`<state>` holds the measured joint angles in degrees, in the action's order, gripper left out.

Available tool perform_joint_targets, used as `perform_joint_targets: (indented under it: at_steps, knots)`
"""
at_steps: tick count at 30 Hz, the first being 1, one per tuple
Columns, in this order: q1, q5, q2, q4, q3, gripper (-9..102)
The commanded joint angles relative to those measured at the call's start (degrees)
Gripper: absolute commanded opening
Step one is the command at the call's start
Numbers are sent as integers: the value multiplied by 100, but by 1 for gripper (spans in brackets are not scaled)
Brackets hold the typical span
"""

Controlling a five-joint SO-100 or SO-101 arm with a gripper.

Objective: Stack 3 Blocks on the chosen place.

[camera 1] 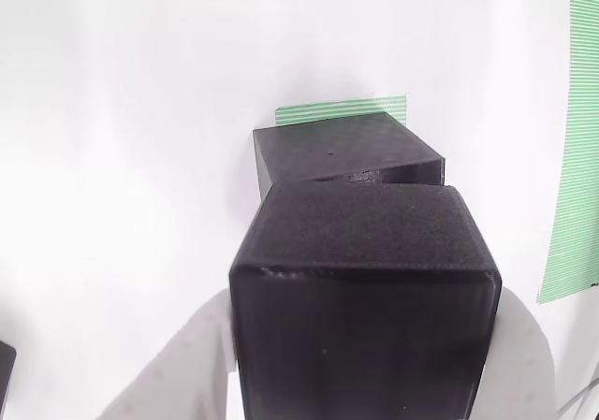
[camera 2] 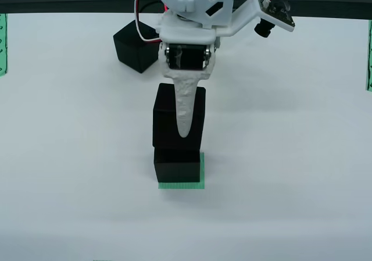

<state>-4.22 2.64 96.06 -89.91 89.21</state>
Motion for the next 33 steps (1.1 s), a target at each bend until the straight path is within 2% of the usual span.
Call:
perform_joint_targets:
  at_steps: [1,20,23,33]
  knots:
    - [70,53,-185,-18,-457,15]
    - [211,-35,-343,-18,-255,16]
    - [211,-35,-229,-18,-62,21]
    - [211,-44,-97,26,158,26]
